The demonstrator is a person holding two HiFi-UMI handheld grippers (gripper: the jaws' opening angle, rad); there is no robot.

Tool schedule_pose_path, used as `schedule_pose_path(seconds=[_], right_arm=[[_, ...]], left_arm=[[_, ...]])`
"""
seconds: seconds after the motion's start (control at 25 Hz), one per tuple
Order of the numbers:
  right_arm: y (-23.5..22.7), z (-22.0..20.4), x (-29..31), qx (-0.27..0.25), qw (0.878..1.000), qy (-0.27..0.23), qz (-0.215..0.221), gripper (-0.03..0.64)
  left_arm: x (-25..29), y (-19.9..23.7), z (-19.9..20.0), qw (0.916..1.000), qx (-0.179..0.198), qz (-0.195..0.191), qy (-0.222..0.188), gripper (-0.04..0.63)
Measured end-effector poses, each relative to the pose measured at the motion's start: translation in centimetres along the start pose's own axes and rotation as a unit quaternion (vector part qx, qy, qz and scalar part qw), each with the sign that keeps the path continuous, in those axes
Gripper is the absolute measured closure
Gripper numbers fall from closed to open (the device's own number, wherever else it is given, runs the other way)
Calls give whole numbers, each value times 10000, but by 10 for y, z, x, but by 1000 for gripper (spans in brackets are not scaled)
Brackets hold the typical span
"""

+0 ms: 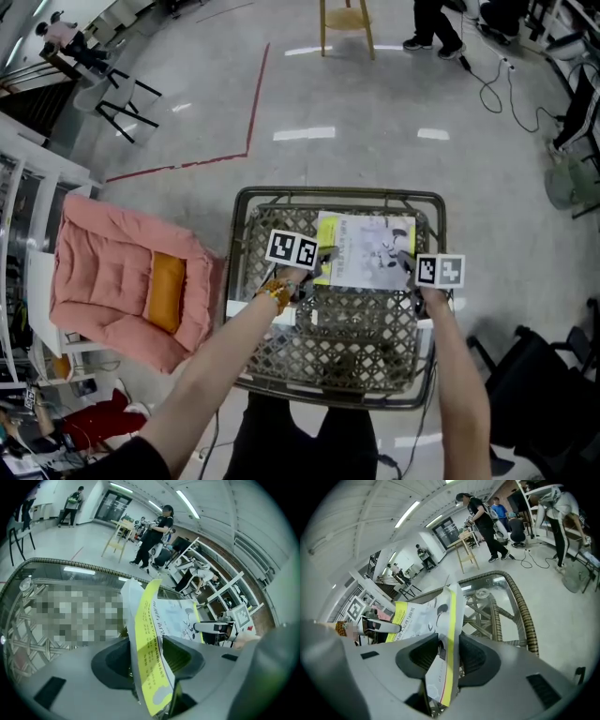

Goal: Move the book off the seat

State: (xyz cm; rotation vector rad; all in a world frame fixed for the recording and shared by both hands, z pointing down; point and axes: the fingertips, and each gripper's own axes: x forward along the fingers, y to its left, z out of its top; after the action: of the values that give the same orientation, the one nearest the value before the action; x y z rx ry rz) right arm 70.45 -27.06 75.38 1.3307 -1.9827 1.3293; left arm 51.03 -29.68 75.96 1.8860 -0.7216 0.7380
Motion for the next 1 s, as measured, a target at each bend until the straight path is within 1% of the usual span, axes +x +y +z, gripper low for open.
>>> schedule_pose_path(seconds=[0.08, 0.16, 0.24, 0.28, 0.32, 0.36, 0.4, 0.48, 0.56, 0.68, 0.8, 1.0], right_arm=[[-1, -5, -1, 33, 10000, -2, -21, 468], [-3, -7, -3, -12, 9999, -71, -144, 463], [-6, -4, -6, -129, 9991, -166, -380, 462], [-10, -1, -10, -249, 9977, -254, -571, 463], [-13, 5, -15, -395, 9955, -367, -774, 507], [-14, 10, -21, -531, 9931, -481, -931, 522], [-13, 15, -25, -631, 9913, -571, -1002, 522], [-4, 17, -29, -746, 9907, -636, -945, 522], [11, 11, -30, -913, 9907, -590, -824, 526], [35, -3, -28, -1275, 9878, -532, -717, 547], [61, -20, -26, -1488, 9855, -579, -579, 555], [96, -43, -21, -1575, 9850, -550, -440, 569]], left_arm=[[-1, 1, -3, 10000, 46, 16, 40, 410], [-3, 3, -6, 9999, 80, 75, 74, 408], [-8, 10, -8, 9993, 181, 300, 101, 407], [-12, 14, -8, 9985, 264, 462, 99, 407], [-17, 18, -9, 9976, 350, 587, 87, 403], [-21, 20, -10, 9972, 415, 622, 75, 405], [-26, 20, -12, 9973, 445, 575, 66, 407], [-34, 18, -17, 9980, 445, 442, 15, 410], [-41, 18, -24, 9982, 427, 408, -77, 461], [-51, 19, -34, 9977, 422, 457, -251, 543], [-62, 17, -44, 9967, 531, 488, -376, 554], [-76, 8, -52, 9952, 722, 375, -550, 563]])
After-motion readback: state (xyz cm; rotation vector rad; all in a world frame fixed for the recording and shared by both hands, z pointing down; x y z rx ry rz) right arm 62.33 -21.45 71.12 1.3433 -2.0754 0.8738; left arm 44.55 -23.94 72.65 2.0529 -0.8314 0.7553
